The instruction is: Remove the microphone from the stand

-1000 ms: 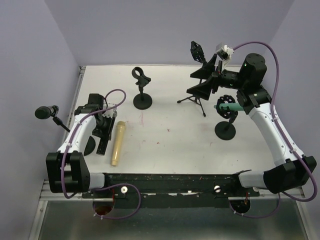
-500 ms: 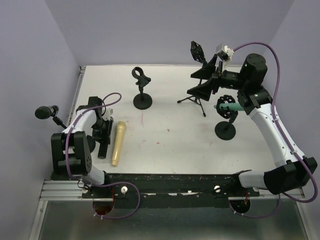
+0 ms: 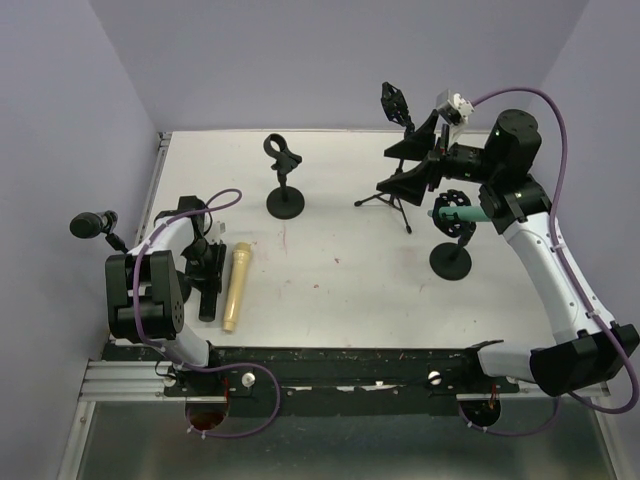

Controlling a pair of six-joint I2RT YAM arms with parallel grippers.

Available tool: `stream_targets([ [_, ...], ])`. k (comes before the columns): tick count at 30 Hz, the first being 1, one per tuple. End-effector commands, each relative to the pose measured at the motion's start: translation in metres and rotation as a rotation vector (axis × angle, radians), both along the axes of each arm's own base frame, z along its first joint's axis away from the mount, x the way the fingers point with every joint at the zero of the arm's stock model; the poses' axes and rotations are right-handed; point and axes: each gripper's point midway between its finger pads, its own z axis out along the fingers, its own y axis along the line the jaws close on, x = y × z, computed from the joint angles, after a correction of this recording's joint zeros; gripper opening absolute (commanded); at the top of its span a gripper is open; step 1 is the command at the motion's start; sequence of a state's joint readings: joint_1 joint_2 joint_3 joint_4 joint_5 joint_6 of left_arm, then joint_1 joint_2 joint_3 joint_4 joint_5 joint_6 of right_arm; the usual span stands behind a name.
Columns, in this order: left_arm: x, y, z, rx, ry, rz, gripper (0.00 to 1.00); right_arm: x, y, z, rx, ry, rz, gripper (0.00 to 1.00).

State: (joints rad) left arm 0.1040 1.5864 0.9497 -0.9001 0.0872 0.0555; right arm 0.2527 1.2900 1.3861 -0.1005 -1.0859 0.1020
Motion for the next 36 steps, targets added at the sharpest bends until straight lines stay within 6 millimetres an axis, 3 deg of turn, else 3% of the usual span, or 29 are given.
stream_targets([
  [1,0.001,0.003,0.003,0.006,-0.002,0.013,0.53,-0.006,-0.002,0.000,-0.010,-0.014,-0.013,1.00],
  [7,0.001,0.004,0.005,0.012,-0.012,0.013,0.56,-0.004,-0.002,-0.001,-0.011,-0.014,-0.010,1.00],
  [11,0.004,0.004,0.006,0.013,-0.023,0.010,0.71,-0.003,-0.001,-0.001,-0.010,-0.014,-0.010,1.00],
  [23,0.007,0.006,0.013,0.022,-0.043,0.003,0.70,-0.002,-0.001,-0.004,-0.012,-0.004,-0.010,1.00],
  [32,0.016,0.004,0.051,0.013,-0.121,-0.004,0.70,0.002,-0.005,0.003,-0.014,-0.002,-0.065,1.00],
  [35,0.021,-0.005,0.073,-0.022,-0.184,-0.027,0.69,0.017,-0.014,0.020,-0.035,0.022,-0.182,1.00],
  [36,0.022,-0.009,0.079,-0.036,-0.200,-0.042,0.69,0.019,-0.018,0.035,-0.047,0.003,-0.212,1.00],
])
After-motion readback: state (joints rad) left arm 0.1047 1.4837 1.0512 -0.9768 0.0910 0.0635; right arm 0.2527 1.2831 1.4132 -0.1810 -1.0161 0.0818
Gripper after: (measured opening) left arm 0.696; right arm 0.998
